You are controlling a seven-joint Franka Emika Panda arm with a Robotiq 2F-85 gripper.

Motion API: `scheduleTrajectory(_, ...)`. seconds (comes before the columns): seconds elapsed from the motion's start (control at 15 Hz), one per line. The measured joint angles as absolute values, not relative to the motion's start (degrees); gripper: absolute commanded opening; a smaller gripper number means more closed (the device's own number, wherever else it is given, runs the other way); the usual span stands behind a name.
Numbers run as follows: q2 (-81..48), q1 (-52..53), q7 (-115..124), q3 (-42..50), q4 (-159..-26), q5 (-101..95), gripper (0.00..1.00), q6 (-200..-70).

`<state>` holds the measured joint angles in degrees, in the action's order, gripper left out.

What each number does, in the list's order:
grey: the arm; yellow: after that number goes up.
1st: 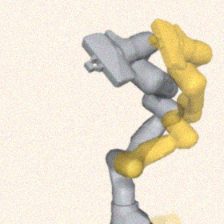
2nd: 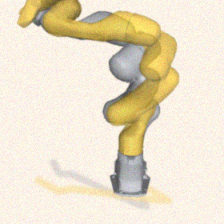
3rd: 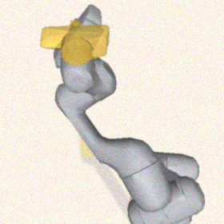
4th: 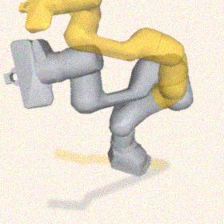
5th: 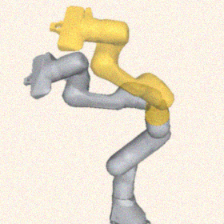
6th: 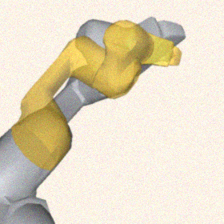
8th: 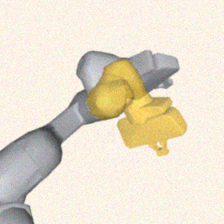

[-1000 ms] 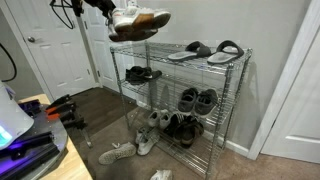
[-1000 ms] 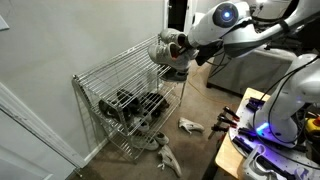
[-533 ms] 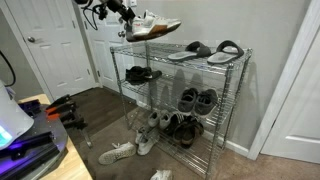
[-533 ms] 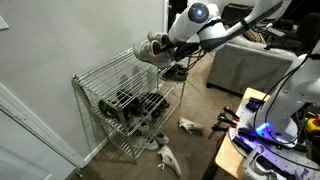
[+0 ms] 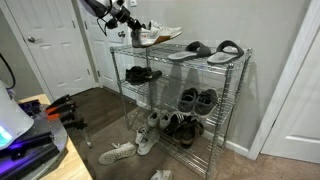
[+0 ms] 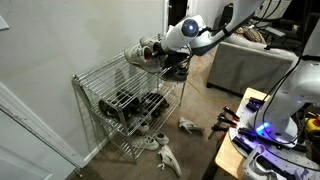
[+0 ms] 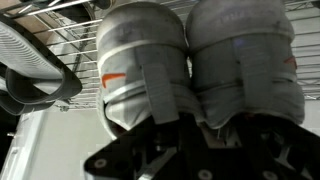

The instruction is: Remove the grey shoes from the middle rack and put them on the top rack

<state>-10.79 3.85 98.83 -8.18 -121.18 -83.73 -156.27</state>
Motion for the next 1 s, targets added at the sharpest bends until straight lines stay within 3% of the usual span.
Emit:
scheduleTrajectory(0.07,-11.6,3.9,102.0,-7.9,-120.9,-86.8,0.05,-156.7)
scheduleTrajectory(0.13,-12.3,3.9,104.9,-7.7,-120.7,-89.5,0.39,-156.9)
scheduleTrajectory(0.2,-12.9,3.9,107.5,-7.5,-120.7,-91.9,0.4,-157.0)
scheduleTrajectory(0.8,-12.2,4.1,117.6,-7.0,-120.4,-103.0,0.96,-157.7)
scheduleTrajectory(1.0,-9.7,4.7,118.0,-7.4,-122.4,-104.0,1.0,-157.5)
